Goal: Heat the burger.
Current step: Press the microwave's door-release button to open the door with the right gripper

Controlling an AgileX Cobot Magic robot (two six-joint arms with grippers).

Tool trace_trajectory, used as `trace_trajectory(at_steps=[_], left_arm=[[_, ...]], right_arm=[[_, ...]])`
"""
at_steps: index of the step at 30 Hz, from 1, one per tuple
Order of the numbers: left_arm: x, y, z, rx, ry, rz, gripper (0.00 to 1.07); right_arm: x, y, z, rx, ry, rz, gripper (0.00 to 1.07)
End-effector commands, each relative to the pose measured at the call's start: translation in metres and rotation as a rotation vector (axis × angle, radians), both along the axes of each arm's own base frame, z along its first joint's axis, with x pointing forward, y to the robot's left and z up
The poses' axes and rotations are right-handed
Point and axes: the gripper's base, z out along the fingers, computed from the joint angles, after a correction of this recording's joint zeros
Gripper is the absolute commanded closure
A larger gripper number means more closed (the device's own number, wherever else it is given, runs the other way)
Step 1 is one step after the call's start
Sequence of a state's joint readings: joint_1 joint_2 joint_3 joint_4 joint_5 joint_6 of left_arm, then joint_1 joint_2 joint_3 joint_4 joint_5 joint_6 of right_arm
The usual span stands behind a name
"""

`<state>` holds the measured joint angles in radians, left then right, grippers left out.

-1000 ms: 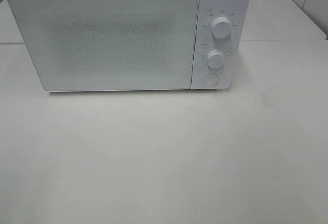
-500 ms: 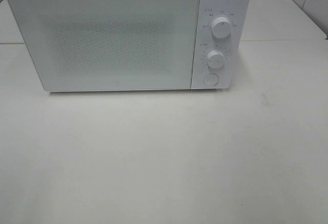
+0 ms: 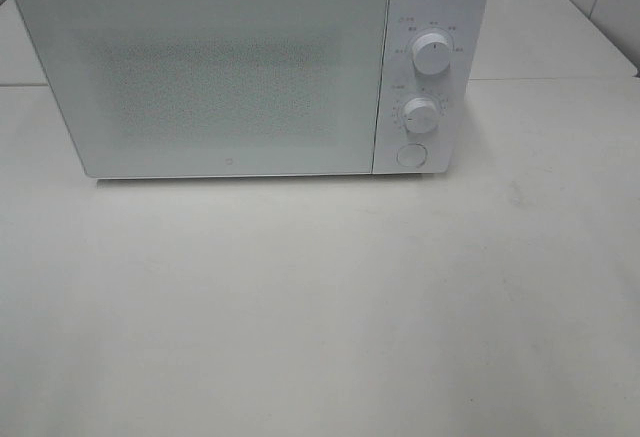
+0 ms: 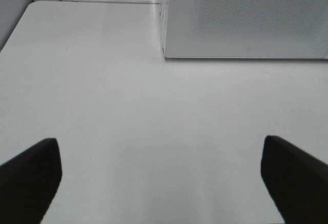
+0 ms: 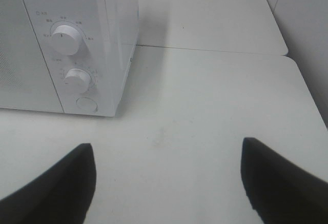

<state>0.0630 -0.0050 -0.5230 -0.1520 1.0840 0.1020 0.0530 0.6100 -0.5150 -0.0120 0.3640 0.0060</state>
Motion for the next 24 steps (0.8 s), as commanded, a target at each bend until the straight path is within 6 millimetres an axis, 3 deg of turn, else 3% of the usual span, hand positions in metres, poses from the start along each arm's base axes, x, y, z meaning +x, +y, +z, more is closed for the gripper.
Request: trace_trajectory(at_steps=[1, 5, 7, 10, 24], left_arm=[[-0.002, 0.000, 0.000, -0.006, -0.021, 0.000, 0.09], [-0.002, 0.000, 0.000, -0.006, -0.021, 0.000, 0.09], [-0.002, 0.000, 0.000, -0.006, -0.021, 0.000, 0.09], [-0.002, 0.000, 0.000, -0.006, -0.021, 0.000, 0.09], [-0.002, 0.000, 0.000, -0.006, -0.021, 0.000, 0.09]], right_arm=[[0.026, 0.001, -0.002, 0.016, -0.032, -0.007, 0.31], [0.036, 0.002, -0.006, 0.026, -0.028, -0.012, 0.31], [0.057, 0.003, -0.015, 0.037, -0.036, -0.016, 0.31], [0.071, 0.004, -0.023, 0.040, -0.087, -0.014, 0.31], [0.108, 0.005, -0.063, 0.075, -0.270, -0.029, 0.31]])
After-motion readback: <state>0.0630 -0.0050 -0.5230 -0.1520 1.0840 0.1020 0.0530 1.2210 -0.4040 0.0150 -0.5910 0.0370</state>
